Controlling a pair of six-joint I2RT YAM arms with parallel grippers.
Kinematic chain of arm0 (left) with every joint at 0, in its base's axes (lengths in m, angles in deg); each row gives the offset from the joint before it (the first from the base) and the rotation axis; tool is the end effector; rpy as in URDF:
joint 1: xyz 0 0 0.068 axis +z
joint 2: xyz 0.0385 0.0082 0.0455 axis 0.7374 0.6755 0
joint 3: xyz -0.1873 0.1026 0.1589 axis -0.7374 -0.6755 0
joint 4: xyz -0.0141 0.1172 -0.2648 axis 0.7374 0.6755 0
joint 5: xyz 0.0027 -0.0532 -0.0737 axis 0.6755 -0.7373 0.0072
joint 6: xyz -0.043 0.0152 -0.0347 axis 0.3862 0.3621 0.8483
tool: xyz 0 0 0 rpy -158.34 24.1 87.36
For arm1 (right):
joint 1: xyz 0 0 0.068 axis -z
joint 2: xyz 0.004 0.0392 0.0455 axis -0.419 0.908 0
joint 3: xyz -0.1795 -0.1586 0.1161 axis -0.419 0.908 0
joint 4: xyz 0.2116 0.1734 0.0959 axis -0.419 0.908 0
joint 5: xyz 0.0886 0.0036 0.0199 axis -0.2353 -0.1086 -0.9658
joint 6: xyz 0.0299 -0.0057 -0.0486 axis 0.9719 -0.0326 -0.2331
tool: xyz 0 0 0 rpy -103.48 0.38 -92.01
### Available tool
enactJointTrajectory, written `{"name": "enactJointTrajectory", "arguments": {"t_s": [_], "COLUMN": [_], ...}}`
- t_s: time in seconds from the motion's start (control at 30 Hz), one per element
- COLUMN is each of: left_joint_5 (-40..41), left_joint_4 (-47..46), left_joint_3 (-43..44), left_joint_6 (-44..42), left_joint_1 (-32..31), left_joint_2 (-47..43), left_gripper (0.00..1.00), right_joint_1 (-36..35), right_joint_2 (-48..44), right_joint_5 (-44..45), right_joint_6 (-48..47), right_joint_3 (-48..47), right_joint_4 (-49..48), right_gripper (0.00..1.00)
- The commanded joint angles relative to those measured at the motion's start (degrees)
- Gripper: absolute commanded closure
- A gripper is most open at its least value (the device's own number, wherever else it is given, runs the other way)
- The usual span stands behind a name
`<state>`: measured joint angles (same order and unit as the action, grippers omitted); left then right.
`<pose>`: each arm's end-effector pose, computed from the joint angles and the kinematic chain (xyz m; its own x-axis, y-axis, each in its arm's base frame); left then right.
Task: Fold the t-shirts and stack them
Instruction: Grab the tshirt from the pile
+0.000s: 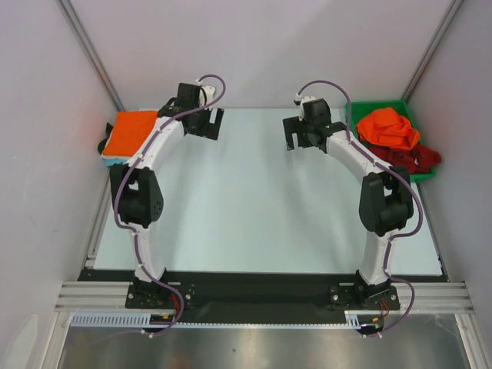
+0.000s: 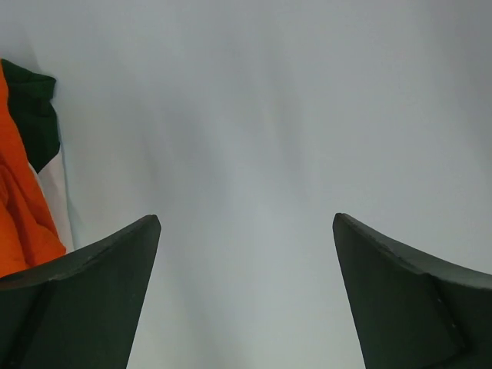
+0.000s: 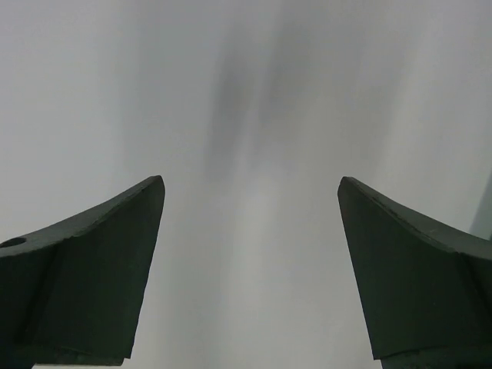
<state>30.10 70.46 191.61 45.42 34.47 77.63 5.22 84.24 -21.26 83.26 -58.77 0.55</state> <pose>0.4793 -0.1124 0.2825 -0.6812 0.2342 -0.6936 0.2990 0.9538 0.0283 0.4526 0.1573 0.2510 -0.6203 -0.2141 -0.7546 -0.2724 0.9609 -0.0487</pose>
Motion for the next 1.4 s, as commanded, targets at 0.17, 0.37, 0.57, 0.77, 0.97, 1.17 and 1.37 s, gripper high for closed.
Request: {"name": "enactJointTrajectory", "arguments": {"t_s": [0.17, 0.37, 0.57, 0.77, 0.97, 1.17, 1.37], "left_joint_5": [5.1, 0.7, 5.2, 5.4, 7.2, 7.8, 8.9], "left_joint_4": [0.6, 1.3, 0.5, 0.6, 0.3, 0.1, 0.1], "left_joint_3": [-0.2, -0.8, -3.2, -2.5, -2.3, -4.7, -6.1], "left_joint_6": [-7.4, -7.1, -9.7, -10.0, -10.8, -11.2, -12.0], "left_joint_1": [-3.8, -5.6, -9.5, -12.4, -13.2, -13.4, -14.0], "left_joint_2": [-0.7, -2.3, -3.0, -2.9, -1.5, -2.0, -2.3], "left_gripper": [0.00, 0.00, 0.00, 0.00, 0.00, 0.00, 0.00], "right_joint_1": [8.6, 19.1, 27.7, 32.2, 35.8, 38.0, 38.8], "right_joint_2": [-4.9, -5.8, -5.4, -2.8, 6.1, 13.5, 20.8], "right_joint_5": [-15.1, -19.5, -16.1, -16.2, -15.1, -12.5, -8.9], "right_joint_6": [-6.2, -9.2, -11.0, -12.3, -15.2, -16.5, -18.7], "right_joint_3": [-5.7, -10.9, -10.6, -8.6, -14.7, -20.8, -27.0], "right_joint_4": [5.1, 6.7, 8.0, 7.9, 8.0, 6.1, 3.3], "right_gripper": [0.01, 0.09, 0.11, 0.22, 0.25, 0.27, 0.28]}}
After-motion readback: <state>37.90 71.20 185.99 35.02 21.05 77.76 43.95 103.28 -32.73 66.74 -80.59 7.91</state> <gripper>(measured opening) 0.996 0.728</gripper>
